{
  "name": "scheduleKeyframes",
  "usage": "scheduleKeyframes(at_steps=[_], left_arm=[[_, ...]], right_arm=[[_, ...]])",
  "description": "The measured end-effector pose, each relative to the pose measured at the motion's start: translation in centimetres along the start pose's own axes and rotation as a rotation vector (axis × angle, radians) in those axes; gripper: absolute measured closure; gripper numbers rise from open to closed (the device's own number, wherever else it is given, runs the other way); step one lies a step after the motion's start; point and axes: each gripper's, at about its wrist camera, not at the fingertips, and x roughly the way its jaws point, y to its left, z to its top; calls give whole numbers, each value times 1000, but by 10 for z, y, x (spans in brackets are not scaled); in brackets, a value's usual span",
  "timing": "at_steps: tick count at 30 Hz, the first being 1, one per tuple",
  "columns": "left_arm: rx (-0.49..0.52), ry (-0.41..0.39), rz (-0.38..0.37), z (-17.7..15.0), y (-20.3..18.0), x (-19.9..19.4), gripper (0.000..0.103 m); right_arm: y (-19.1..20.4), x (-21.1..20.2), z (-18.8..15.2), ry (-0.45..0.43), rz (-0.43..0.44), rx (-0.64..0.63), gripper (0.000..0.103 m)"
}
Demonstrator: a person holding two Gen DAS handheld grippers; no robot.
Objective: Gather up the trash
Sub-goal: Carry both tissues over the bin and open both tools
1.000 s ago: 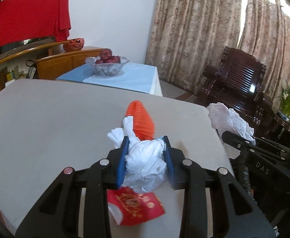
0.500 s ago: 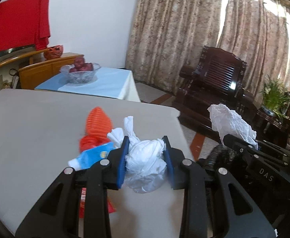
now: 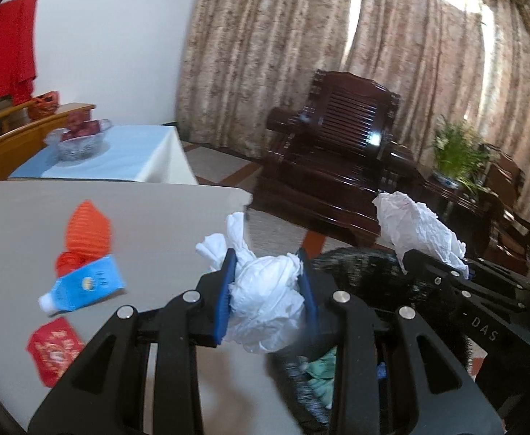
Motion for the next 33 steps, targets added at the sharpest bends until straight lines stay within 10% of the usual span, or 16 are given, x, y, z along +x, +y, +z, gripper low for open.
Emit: scheduleKeyframes(at_steps=[27, 33], left_arm=[[98, 136, -180, -55, -105, 74, 71], [91, 150, -192, -57, -102, 77, 39]], right_arm=[[-99, -12, -53, 102, -156, 88, 86], [-107, -8, -62, 144, -168, 103, 71]])
